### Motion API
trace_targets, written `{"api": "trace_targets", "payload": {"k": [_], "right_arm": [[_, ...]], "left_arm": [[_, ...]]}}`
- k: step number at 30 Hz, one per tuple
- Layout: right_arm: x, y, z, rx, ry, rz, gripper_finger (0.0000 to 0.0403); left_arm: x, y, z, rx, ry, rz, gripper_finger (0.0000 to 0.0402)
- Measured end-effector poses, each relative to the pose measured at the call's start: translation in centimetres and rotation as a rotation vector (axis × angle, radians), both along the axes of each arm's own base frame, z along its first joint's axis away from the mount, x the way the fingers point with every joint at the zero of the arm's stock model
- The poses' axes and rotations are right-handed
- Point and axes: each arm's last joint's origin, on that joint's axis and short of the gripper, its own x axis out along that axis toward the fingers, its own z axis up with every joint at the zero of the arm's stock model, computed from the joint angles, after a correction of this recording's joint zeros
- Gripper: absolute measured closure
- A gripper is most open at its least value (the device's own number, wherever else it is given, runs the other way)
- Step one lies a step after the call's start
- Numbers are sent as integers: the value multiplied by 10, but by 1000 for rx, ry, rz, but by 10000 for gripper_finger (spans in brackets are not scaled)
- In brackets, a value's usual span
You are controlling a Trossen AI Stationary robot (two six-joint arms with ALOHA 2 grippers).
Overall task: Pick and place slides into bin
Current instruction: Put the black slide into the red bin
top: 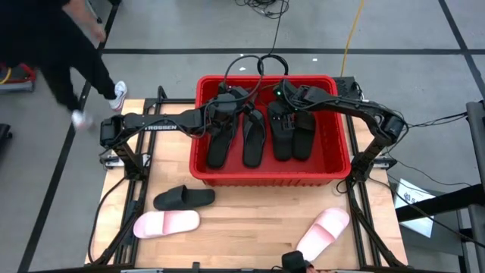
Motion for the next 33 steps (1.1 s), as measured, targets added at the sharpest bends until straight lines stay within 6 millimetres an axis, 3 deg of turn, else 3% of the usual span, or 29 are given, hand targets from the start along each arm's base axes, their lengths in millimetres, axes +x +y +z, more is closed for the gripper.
{"api": "trace_targets", "payload": {"k": [5,11,21,33], "right_arm": [[0,11,11,-116,44,-20,398],[-4,32,27,-80,-43,-120,400],[-5,55,-20,-234,3,-181,401],[-1,64,-24,-240,-7,-147,375]], "left_arm": [[0,0,0,0,3,0,266],[0,0,0,0,1,1,266],[0,0,1,4,-3,0,266],[0,0,1,6,-1,0,266]]}}
